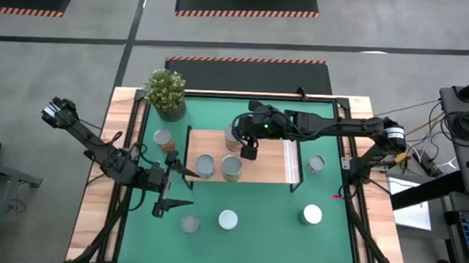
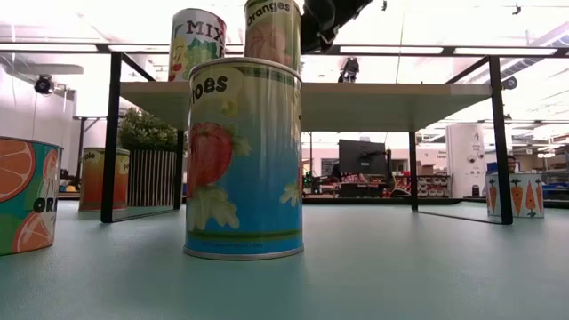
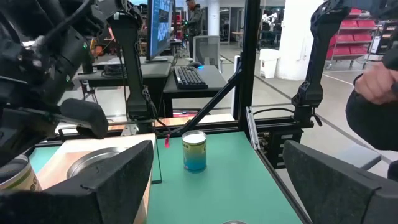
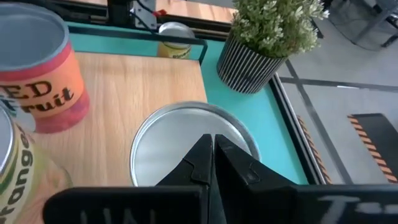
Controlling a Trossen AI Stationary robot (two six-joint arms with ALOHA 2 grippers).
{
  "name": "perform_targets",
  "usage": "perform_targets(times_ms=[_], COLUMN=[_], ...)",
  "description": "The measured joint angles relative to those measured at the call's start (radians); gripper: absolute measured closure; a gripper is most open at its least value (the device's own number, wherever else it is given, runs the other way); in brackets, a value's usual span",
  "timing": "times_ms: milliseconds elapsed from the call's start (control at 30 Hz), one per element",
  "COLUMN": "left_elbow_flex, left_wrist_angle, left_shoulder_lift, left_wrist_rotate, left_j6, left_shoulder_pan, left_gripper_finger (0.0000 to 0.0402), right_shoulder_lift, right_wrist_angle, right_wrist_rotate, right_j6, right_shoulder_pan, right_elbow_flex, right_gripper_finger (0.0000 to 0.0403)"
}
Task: Pick and place cans onto a shelf
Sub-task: Adjust the canned of peaches on the shelf
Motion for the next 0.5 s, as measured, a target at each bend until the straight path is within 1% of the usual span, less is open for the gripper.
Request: perform_targets(times_ms=[267,400,500], left_elbow_flex=[0.000,0.000,0.000], left_wrist_angle=[0.000,0.000,0.000], left_shoulder_lift=[0.000,0.000,0.000], left_wrist_rotate=[0.000,0.000,0.000], left_j6=[0.000,0.000,0.000], left_shoulder_pan=[0.000,0.000,0.000], left_gripper_finger=[0.0061,0.0061,0.0061], right_shoulder_lift=[-0.001,-0.002,-0.002], right_wrist_angle=[0.018,0.017,0.013], right_wrist_rotate=[-0.009,-0.098,-0.111], right_j6=[0.011,0.012,0.028], right_shoulder_pan=[0.003,0.004,0.010], right_elbow_flex=[-0.025,-0.023,-0.018], right_gripper_finger=[0.0394,0.0394,0.0394])
